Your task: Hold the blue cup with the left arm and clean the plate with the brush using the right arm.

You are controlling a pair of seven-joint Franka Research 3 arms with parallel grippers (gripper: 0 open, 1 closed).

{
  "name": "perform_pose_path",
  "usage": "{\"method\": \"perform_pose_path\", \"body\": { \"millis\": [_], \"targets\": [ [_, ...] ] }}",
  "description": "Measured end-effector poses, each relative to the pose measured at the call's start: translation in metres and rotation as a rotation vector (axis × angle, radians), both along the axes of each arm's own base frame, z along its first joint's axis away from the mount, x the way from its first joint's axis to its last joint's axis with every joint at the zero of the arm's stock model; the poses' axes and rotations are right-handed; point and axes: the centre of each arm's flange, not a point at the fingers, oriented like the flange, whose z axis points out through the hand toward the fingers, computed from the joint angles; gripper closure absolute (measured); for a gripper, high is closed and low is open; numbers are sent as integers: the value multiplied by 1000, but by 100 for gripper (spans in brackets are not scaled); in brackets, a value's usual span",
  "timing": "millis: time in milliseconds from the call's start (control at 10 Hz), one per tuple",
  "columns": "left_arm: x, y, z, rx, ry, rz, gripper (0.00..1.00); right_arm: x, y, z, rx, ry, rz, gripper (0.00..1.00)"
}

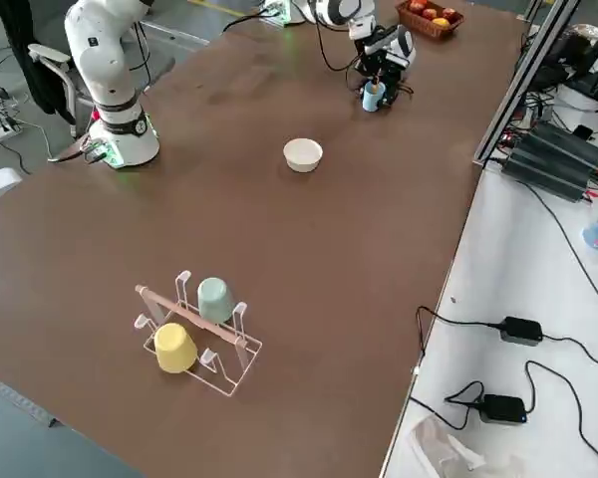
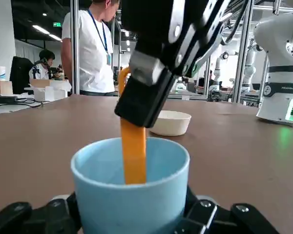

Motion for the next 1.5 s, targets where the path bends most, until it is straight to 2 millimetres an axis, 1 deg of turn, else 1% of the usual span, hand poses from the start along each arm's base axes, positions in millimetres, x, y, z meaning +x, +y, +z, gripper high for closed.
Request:
{"method": "perform_pose_path", "body": {
  "millis": [200,500,600,800,900,1100,1200,1500],
  "targets": [
    [0,0,0,0,0,0,31,6,1,3,19,-9,-29,95],
    [0,0,1,0,-1,0,31,27,-13,10,30,-18,-65,95],
    [0,0,1,0,-1,1,31,29,-16,10,30,-18,-70,95],
    [0,0,1,0,-1,1,31,28,-17,5,20,-11,-72,95],
    [0,0,1,1,-1,1,31,27,-17,-1,10,-3,-71,95],
    [0,0,1,1,-1,1,31,18,-14,-13,-16,17,-64,95],
    [0,0,1,1,-2,1,31,15,-13,-14,-22,20,-62,95],
    [1,0,2,2,-3,1,31,15,-13,-9,-22,18,-64,95]
  ]
}}
